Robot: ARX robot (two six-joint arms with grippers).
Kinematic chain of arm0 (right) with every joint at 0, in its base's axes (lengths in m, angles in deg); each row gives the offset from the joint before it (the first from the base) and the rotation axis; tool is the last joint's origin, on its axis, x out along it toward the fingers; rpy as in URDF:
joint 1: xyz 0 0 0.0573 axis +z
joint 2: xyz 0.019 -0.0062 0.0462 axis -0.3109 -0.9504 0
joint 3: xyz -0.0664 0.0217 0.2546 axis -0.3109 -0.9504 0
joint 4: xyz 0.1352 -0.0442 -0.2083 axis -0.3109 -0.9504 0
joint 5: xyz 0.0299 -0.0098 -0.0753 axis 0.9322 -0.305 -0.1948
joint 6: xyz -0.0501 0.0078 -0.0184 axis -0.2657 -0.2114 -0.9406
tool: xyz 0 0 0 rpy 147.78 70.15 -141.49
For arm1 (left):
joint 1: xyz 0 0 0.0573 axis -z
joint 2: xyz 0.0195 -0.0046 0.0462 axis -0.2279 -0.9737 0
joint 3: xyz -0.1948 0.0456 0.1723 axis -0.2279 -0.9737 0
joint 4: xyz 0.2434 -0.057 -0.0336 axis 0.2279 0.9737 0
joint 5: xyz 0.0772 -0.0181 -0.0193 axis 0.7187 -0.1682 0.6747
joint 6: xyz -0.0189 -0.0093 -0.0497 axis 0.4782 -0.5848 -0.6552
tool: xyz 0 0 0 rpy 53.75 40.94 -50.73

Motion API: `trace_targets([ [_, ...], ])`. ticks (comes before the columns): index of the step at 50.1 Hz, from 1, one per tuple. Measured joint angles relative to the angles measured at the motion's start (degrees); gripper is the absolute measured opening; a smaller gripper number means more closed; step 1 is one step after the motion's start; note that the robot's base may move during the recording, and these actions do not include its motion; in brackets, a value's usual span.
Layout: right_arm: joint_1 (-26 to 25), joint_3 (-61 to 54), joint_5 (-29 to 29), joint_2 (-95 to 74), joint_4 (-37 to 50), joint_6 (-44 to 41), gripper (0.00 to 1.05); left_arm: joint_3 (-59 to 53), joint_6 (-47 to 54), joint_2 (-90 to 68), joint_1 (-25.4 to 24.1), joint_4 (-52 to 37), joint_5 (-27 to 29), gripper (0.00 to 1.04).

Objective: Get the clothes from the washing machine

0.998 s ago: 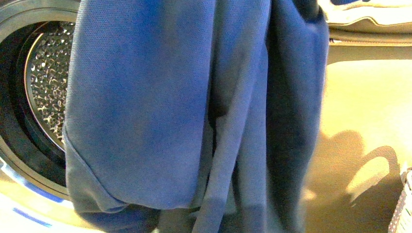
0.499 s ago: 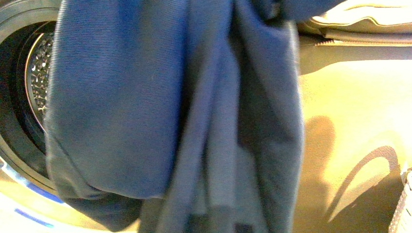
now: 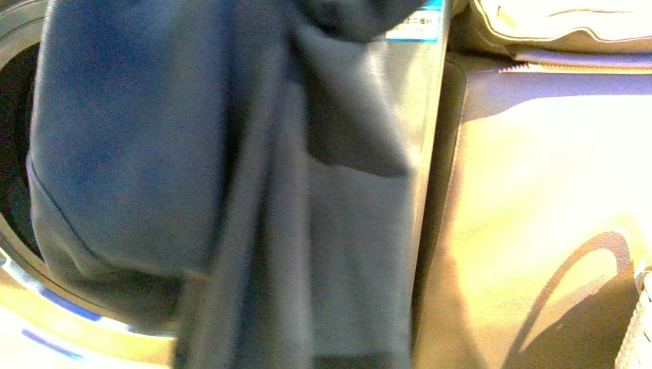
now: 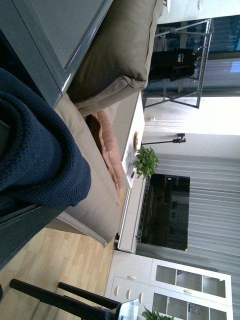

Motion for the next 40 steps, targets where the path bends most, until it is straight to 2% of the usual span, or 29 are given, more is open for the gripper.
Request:
trace_targets([
  [8, 0.61, 0.79, -8.41, -0.46, -0.74, -0.68, 0.78, 0.0, 0.0, 0.0, 0.0, -0.02, 0.0, 0.06],
  [17, -0.72, 0.77, -12.09, 0.83, -1.18, -0.26, 0.51, 0.0, -0.13, 0.0, 0.0, -0.02, -0.02, 0.07],
  [24, -3.26, 0.33, -12.9, 3.82, -2.19, 0.15, 0.32, 0.02, -0.13, 0.0, 0.0, -0.02, -0.04, 0.29],
  [28, -5.86, -0.11, -12.79, 6.49, -3.02, 0.57, 0.2, 0.11, -0.13, 0.0, 0.0, -0.02, -0.07, 0.4],
  [31, -8.94, -0.42, -12.17, 9.53, -3.78, 0.72, 0.1, 0.15, -0.13, 0.0, 0.0, -0.02, -0.09, 0.52],
  [34, -12.48, -0.44, -10.69, 12.9, -5.03, 0.98, 0.07, 0.15, -0.13, 0.0, 0.0, -0.02, -0.09, 0.67],
  [40, -18.82, -0.11, -7.08, 18.43, -7.96, 2.4, 0.07, 0.15, -0.13, 0.0, 0.02, -0.02, -0.15, 0.86],
])
